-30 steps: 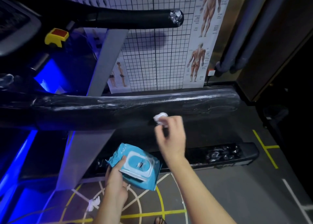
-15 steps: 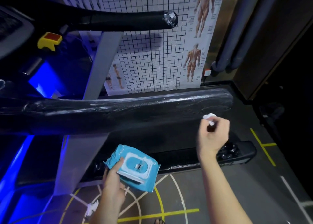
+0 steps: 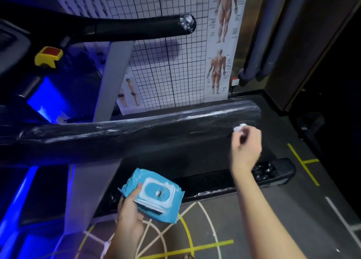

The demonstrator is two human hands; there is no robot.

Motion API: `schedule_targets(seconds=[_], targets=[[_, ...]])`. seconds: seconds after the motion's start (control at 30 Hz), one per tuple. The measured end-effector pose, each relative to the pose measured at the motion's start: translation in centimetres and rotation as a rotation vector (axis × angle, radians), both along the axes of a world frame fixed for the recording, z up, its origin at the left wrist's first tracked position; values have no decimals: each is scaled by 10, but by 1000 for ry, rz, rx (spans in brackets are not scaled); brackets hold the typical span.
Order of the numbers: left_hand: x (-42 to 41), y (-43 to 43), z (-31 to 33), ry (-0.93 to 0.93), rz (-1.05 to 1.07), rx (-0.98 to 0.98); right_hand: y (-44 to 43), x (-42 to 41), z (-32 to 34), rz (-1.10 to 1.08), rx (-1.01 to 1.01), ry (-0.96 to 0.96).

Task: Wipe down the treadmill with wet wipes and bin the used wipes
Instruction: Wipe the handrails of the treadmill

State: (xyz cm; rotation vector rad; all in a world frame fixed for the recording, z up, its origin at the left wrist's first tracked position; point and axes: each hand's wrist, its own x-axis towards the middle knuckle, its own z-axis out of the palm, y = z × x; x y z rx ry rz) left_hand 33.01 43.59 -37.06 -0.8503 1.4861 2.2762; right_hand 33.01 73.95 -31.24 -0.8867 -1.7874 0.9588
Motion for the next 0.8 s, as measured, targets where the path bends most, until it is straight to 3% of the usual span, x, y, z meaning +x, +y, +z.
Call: schedule_targets(seconds=[0.13,0.3,0.37,0.57,0.73,0.8], targets=[[2,0,-5,-9,22,-6,-8,8,9,-45,-71,23],[-2,6,-3,-7,-11,7,-86,-4,15,416,185,41],[-4,8,-2,-8,-21,2,-100,-10,18,500,221,33],[-4,3,0,-23,44,-12,-39,-13,19,233,180,50],[1,4,4,-43,13,18,16,2,24,-60,2,48],[1,7,5,-36,2,22,13,2,30,-79,11,83]])
